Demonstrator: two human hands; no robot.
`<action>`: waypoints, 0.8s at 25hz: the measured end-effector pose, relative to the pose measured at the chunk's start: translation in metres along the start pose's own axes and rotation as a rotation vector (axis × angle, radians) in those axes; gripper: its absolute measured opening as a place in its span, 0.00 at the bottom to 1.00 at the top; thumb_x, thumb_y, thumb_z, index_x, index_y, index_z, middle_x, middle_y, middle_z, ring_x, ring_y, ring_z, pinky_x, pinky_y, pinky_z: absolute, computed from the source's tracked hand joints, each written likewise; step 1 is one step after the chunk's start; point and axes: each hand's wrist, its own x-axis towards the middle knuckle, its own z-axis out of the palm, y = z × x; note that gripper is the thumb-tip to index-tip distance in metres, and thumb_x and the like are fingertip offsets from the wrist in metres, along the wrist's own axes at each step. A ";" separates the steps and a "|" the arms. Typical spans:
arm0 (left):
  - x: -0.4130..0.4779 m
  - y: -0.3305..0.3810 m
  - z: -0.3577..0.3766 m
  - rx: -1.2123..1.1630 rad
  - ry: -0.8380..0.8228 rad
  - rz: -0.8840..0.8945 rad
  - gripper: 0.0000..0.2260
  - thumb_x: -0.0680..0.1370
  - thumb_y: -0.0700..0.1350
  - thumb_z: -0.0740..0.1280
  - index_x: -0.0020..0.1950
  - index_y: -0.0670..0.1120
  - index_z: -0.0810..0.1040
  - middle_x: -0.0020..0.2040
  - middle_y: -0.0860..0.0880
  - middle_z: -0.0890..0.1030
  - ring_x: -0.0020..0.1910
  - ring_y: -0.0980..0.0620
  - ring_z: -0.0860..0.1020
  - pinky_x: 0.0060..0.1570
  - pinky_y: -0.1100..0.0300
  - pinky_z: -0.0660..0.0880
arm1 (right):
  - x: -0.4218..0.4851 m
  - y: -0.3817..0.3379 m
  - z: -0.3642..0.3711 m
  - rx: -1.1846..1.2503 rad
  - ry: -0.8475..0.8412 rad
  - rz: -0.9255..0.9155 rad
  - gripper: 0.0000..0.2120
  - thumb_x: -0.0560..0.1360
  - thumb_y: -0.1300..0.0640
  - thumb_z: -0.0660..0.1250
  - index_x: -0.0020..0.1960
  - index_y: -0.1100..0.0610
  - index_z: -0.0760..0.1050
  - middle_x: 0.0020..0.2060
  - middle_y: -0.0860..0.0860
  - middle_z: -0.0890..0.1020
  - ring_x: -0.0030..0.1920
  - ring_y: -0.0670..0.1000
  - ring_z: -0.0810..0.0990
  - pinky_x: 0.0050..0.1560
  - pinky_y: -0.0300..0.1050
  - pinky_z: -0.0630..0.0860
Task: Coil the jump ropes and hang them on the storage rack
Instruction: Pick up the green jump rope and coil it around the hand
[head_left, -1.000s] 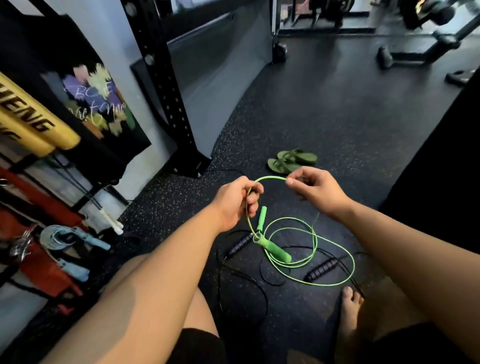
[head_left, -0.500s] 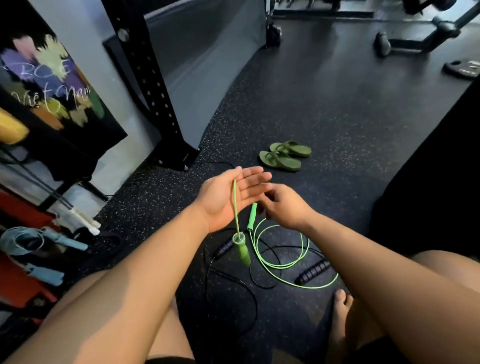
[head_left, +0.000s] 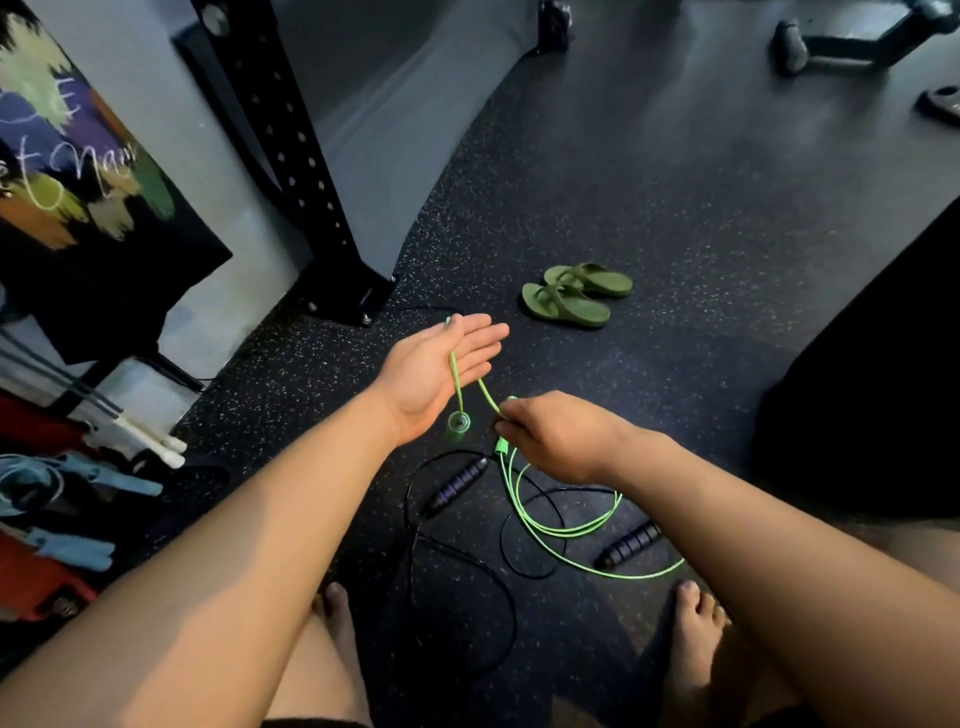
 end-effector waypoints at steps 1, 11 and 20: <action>0.002 -0.002 0.001 0.017 0.007 -0.013 0.22 0.88 0.49 0.50 0.76 0.38 0.67 0.70 0.41 0.78 0.70 0.46 0.76 0.72 0.50 0.71 | 0.000 0.001 -0.001 -0.022 0.003 -0.012 0.14 0.83 0.48 0.57 0.42 0.54 0.68 0.33 0.49 0.75 0.40 0.58 0.76 0.41 0.51 0.71; -0.021 0.005 0.020 0.096 -0.334 -0.316 0.60 0.67 0.81 0.32 0.73 0.37 0.73 0.50 0.41 0.82 0.40 0.53 0.81 0.48 0.57 0.72 | -0.005 -0.002 -0.022 0.001 0.245 -0.299 0.12 0.80 0.46 0.62 0.50 0.51 0.80 0.43 0.48 0.83 0.43 0.54 0.81 0.41 0.50 0.78; -0.032 0.003 0.031 0.030 -0.586 -0.364 0.62 0.61 0.83 0.36 0.62 0.34 0.79 0.47 0.37 0.84 0.54 0.38 0.82 0.62 0.51 0.75 | -0.016 0.014 -0.045 0.315 0.417 -0.187 0.14 0.71 0.48 0.78 0.43 0.56 0.77 0.31 0.47 0.77 0.31 0.44 0.73 0.32 0.41 0.70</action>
